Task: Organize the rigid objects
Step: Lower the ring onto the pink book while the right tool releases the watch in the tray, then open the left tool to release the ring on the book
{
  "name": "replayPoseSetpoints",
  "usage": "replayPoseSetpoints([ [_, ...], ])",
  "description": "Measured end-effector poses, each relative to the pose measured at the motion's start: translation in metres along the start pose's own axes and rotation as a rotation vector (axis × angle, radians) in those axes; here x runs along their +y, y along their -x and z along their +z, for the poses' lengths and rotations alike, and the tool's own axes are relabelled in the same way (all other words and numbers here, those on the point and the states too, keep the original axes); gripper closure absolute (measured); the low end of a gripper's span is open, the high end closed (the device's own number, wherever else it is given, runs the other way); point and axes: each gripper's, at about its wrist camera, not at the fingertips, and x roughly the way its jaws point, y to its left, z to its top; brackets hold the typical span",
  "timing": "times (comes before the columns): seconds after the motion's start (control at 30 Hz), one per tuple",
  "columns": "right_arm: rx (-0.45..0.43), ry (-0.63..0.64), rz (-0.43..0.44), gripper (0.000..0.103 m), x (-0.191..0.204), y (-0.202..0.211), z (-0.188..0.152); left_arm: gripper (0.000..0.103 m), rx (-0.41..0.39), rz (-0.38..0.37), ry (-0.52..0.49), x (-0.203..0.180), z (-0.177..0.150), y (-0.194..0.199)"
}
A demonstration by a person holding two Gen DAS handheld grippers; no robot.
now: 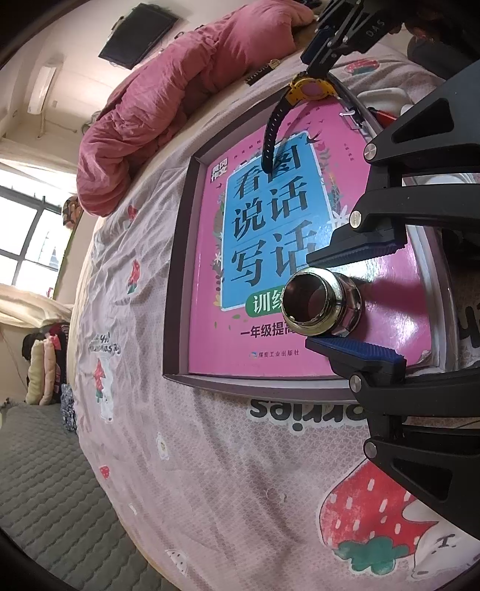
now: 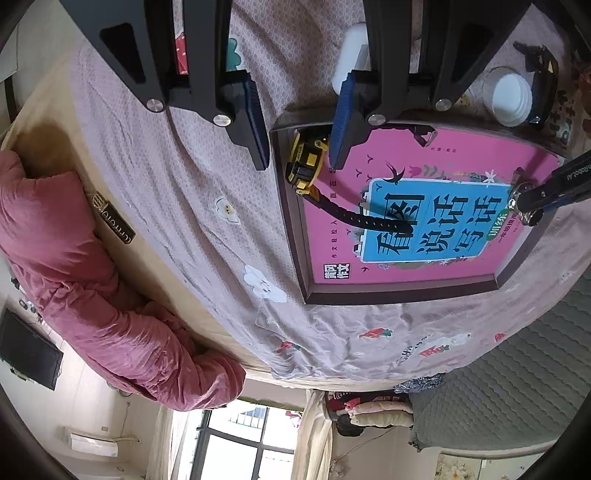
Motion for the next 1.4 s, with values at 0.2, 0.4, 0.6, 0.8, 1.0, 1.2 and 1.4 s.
replayPoseSetpoints([
  [0.2,-0.031,-0.046,0.071,0.068,-0.006,0.010,0.000,0.064,-0.010,0.005,0.001,0.001,0.002,0.002],
  [0.4,-0.040,-0.025,0.099,0.063,-0.003,0.019,-0.005,0.058,-0.029,-0.008,-0.011,-0.002,0.003,0.006],
  [0.6,-0.046,-0.020,0.110,0.063,-0.005,0.026,-0.007,0.055,-0.051,-0.007,-0.033,-0.006,0.002,0.011],
  [0.8,-0.046,-0.035,0.108,0.063,-0.012,0.030,-0.010,0.048,-0.083,-0.023,-0.041,-0.007,0.000,0.024],
  [1.0,-0.044,-0.043,0.109,0.063,-0.018,0.034,-0.013,0.047,-0.090,-0.035,-0.021,-0.002,-0.005,0.036],
  [1.2,-0.058,-0.028,0.135,0.063,-0.014,0.043,-0.014,0.046,-0.103,-0.016,0.011,0.006,-0.011,0.052],
  [1.4,-0.071,-0.024,0.155,0.063,-0.013,0.052,-0.016,0.046,-0.129,0.018,0.014,0.006,-0.018,0.071],
])
